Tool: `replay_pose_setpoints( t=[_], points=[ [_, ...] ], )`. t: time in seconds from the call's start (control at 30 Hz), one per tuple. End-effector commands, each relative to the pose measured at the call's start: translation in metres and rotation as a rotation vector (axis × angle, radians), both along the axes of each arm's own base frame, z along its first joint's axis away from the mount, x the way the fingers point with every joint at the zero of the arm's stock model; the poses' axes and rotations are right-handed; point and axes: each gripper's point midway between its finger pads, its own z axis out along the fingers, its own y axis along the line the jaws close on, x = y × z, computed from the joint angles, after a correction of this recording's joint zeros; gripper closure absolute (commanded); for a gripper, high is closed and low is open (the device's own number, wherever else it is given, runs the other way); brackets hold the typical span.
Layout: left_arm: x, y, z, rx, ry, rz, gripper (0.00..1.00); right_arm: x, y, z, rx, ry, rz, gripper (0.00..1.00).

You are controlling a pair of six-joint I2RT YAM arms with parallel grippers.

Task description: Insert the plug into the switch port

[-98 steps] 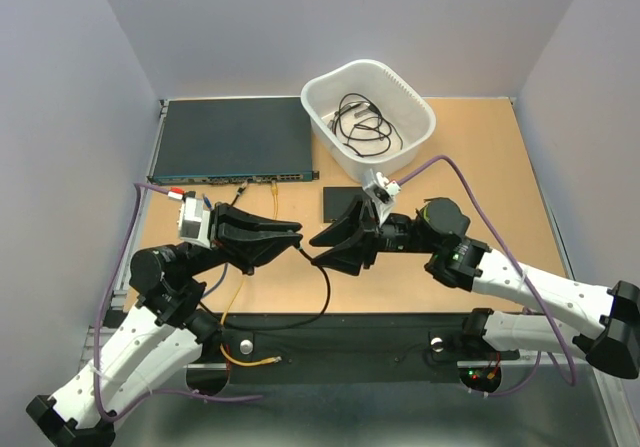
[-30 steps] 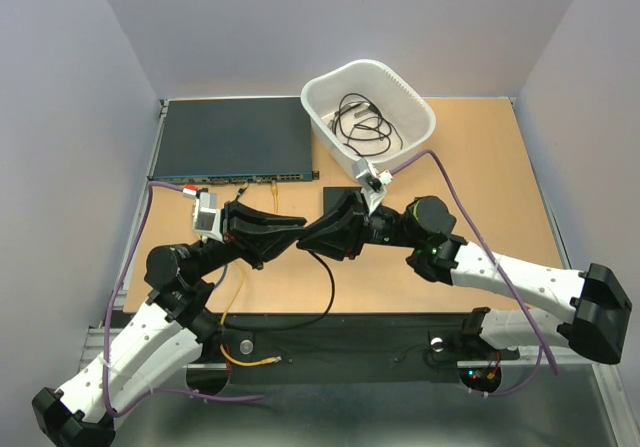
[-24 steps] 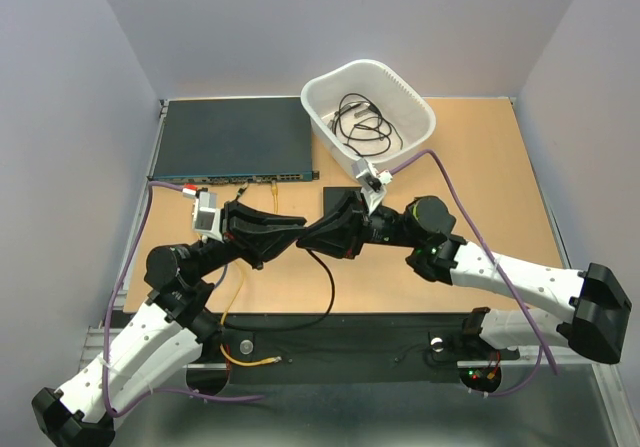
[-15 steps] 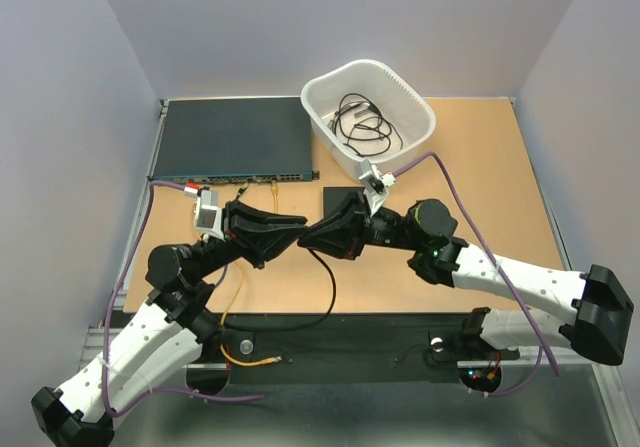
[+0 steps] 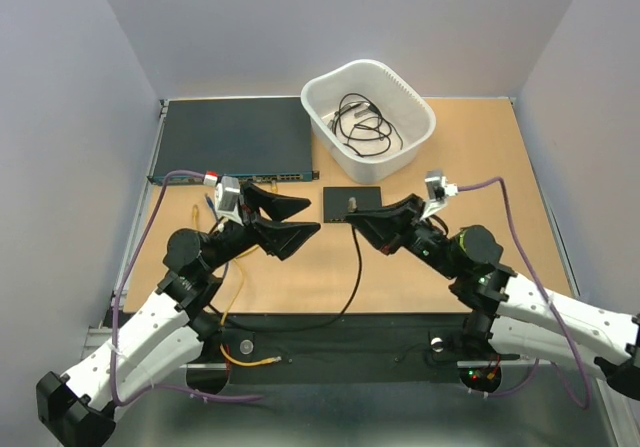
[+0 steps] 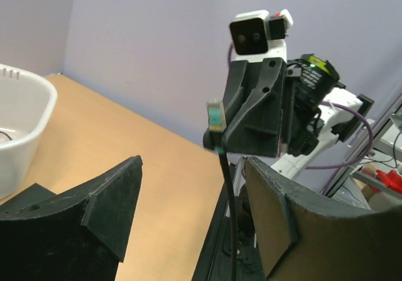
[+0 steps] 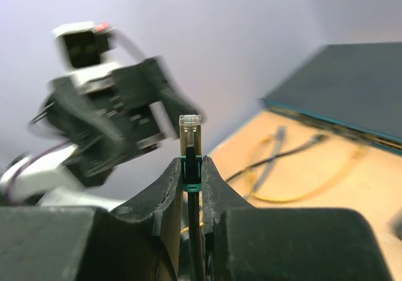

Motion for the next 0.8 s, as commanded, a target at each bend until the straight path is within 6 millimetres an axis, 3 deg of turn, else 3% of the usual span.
replay_pose_setpoints(
  t=[0.0,0.1,0.2,0.27,0.3,0.37,0.5,0.6,0.73,0.77],
  points=[
    [0.015,0.006,0.002,-0.023,0.002,0.086,0.2,0.061,-0.064,-0.04,-0.111,0.186,-0.471,1.0],
    [0.041,0.003,-0.018,0.023,0.092,0.166,0.2,0.08,-0.104,-0.068,-0.251,0.286,-0.716,0.99],
    [0.057,0.002,-0.035,0.046,0.151,0.22,0.2,0.088,-0.133,-0.102,-0.394,0.365,-0.883,0.99],
    [0.071,0.001,-0.053,0.068,0.218,0.262,0.21,0.093,-0.148,-0.109,-0.423,0.404,-0.977,1.0],
    [0.082,0.007,-0.059,0.068,0.253,0.327,0.21,0.094,-0.156,-0.126,-0.504,0.423,-1.021,0.99],
    [0.098,0.008,-0.082,0.13,0.337,0.393,0.22,0.099,-0.164,-0.138,-0.537,0.453,-1.075,0.99],
    [0.117,0.012,-0.121,0.224,0.424,0.483,0.23,0.12,-0.194,-0.188,-0.658,0.584,-1.165,1.0],
    [0.124,0.014,-0.135,0.262,0.45,0.514,0.24,0.132,-0.217,-0.21,-0.686,0.671,-1.215,1.0],
    [0.139,0.012,-0.155,0.307,0.484,0.56,0.24,0.145,-0.224,-0.223,-0.719,0.719,-1.222,1.0],
    [0.143,0.011,-0.156,0.31,0.485,0.568,0.25,0.147,-0.223,-0.235,-0.761,0.745,-1.202,1.0]
  ],
)
